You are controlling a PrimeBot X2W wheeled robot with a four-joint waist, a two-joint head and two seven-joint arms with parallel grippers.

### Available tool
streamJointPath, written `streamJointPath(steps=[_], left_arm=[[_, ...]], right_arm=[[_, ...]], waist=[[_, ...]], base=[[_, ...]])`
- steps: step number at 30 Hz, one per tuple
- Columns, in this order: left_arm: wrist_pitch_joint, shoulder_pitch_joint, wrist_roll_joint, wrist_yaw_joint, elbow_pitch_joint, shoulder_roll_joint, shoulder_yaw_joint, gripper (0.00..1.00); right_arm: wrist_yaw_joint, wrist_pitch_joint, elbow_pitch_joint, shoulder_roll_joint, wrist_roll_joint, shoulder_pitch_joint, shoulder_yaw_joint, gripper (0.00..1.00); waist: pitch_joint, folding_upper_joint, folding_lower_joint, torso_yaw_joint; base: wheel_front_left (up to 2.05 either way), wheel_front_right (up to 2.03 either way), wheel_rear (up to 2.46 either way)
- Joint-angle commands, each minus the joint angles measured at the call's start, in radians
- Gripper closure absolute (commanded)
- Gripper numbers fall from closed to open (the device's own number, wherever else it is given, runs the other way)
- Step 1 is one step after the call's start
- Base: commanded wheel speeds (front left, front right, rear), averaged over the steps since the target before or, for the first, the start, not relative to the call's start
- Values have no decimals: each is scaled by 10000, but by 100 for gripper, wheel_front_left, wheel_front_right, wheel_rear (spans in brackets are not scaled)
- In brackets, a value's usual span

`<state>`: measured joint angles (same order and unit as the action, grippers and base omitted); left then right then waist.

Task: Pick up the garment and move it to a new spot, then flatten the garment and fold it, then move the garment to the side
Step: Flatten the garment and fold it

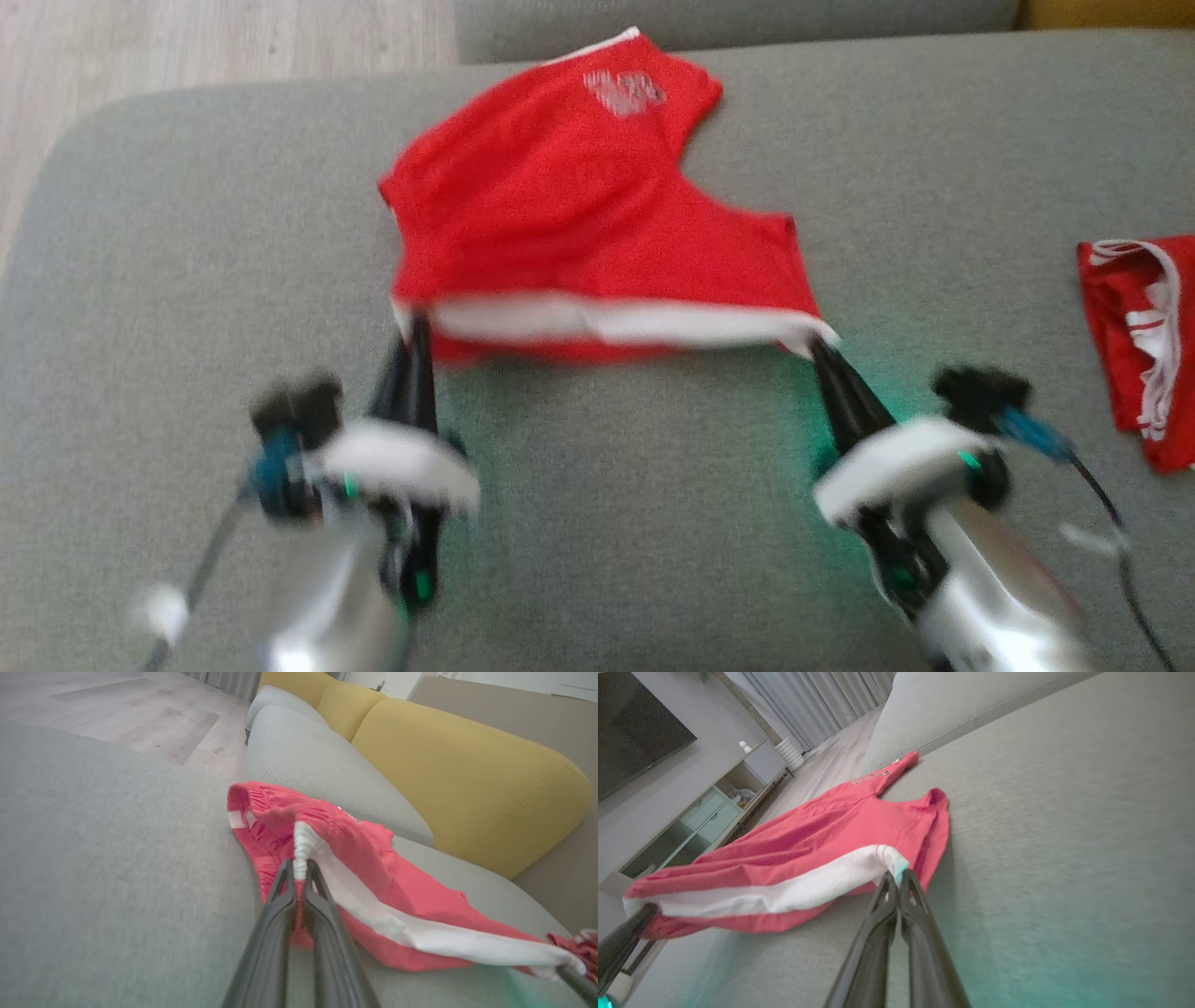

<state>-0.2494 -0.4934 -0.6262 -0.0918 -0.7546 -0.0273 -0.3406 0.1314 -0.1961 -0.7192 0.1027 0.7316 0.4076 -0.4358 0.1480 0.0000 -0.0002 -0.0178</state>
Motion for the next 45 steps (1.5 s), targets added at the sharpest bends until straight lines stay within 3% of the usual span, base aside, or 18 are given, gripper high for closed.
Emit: streamJointPath(steps=[1,4,8,15,21,24,29,36,41,45], left_arm=[[-122,751,411,45,1059,-232,355,100],[-100,2147,678,292,2362,-453,281,100],[913,3866,725,923,4900,-1032,181,100],[3434,6157,271,1810,9503,-1655,-261,100],[4190,6568,13,2084,10843,-1799,-353,100],[4346,6420,-221,1984,10665,-1756,-375,100],[4136,5429,-691,1454,9625,-1339,-368,100],[3308,3504,-837,642,8062,-801,-320,100],[2588,2399,-1001,307,7162,-492,-356,100],[2148,1782,-1258,135,6358,-344,-556,100]], right_arm=[[-7,-217,1060,505,-142,-601,-52,100],[-7,156,2647,1110,-584,-1868,510,100],[-7,1812,5358,1395,-1406,-3850,2035,100],[-7,5587,10552,297,-3036,-6574,4511,100],[-7,6923,12309,-160,-3511,-6865,5298,100],[-7,7213,12271,-189,-3537,-6435,5364,100],[-7,7325,11116,224,-3176,-4855,5100,100],[-7,7350,8844,1286,-2639,-1497,4208,100],[-7,7487,6861,2242,-2312,908,3455,100],[-7,7269,5294,2651,-2034,2247,2750,100]], waist=[[-288,0,2,-55],[-480,0,2,-104],[-547,0,2,-84],[-725,0,2,101],[-715,0,2,298],[-579,0,2,420],[197,0,2,771],[1552,0,2,1523],[2151,0,2,2187],[2400,0,2,2574]], base=[[0,0,0],[0,0,0],[0,0,0],[0,0,0],[0,0,0],[0,0,0],[0,0,0],[0,0,0],[0,0,0],[0,0,0]])
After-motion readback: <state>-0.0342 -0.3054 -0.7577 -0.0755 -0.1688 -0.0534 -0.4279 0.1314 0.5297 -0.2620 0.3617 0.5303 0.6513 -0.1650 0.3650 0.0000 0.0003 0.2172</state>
